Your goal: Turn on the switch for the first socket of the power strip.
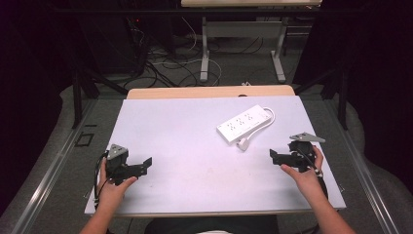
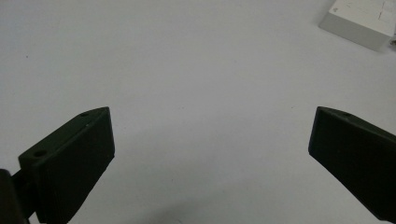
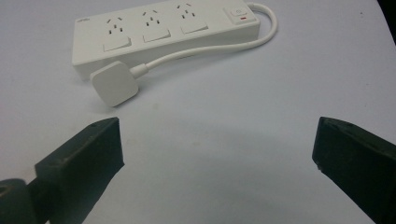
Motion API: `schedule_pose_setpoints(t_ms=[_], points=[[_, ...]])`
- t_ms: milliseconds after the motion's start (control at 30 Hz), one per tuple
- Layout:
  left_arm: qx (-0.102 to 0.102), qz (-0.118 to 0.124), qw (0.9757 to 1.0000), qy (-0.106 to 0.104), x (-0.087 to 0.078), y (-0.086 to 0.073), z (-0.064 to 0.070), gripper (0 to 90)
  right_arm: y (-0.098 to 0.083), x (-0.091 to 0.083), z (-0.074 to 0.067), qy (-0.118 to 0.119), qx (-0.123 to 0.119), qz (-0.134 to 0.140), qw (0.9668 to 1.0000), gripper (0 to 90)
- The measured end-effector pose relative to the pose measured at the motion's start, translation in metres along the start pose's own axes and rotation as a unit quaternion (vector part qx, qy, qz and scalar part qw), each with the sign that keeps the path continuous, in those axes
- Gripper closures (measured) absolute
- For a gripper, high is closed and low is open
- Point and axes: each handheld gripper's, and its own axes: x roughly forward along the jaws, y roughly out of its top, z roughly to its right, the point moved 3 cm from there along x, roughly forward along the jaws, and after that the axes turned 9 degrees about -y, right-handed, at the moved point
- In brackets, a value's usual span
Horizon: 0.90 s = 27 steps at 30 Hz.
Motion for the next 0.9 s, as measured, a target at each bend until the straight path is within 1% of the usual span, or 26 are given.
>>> schedule_pose_setpoints(t_ms=[33,133,233,300,400,500,533,667,767,800,900], points=[[-0.001,0.000,1.0000,0.000,0.000,0.000,0.000,0.4,0.002,0.000,0.000,0.003,-0.005,-0.001,1.0000,2.3],[0.000,0.000,1.0000,0.001,-0.001,0.000,0.000,0.4,0.006,0.000,-0.001,0.005,-0.007,-0.003,1.0000,2.8],[-0.001,-0.001,1.0000,0.001,-0.001,-0.001,0.001,0.4,0.017,-0.001,-0.002,0.012,-0.007,-0.006,0.9999,3.8],[-0.001,-0.001,1.0000,0.001,-0.001,-0.001,0.001,0.4,0.019,-0.001,-0.002,0.016,-0.006,-0.006,0.9998,3.9],[-0.002,-0.001,1.0000,0.001,-0.001,-0.002,0.001,0.4,0.028,-0.001,-0.004,0.020,-0.012,-0.010,0.9997,5.0],[-0.002,0.000,1.0000,0.001,-0.002,-0.002,0.001,0.4,0.033,-0.001,-0.004,0.020,-0.020,-0.010,0.9996,5.5],[-0.002,0.002,1.0000,0.002,-0.002,-0.002,0.001,0.4,0.038,-0.002,-0.005,0.020,-0.021,-0.011,0.9995,6.0],[-0.002,0.007,1.0000,0.004,-0.001,-0.002,0.001,0.4,0.049,-0.002,-0.006,0.021,-0.029,-0.011,0.9993,6.6],[-0.004,0.003,1.0000,0.000,-0.002,-0.002,0.001,0.4,0.054,-0.002,-0.007,0.020,-0.033,-0.011,0.9992,6.6],[-0.003,0.004,1.0000,0.000,-0.002,-0.002,0.001,0.4,0.058,-0.001,-0.008,0.020,-0.037,-0.009,0.9991,6.6],[-0.003,0.005,1.0000,-0.001,-0.002,-0.002,0.001,0.4,0.061,-0.001,-0.009,0.019,-0.038,-0.011,0.9990,6.6]])
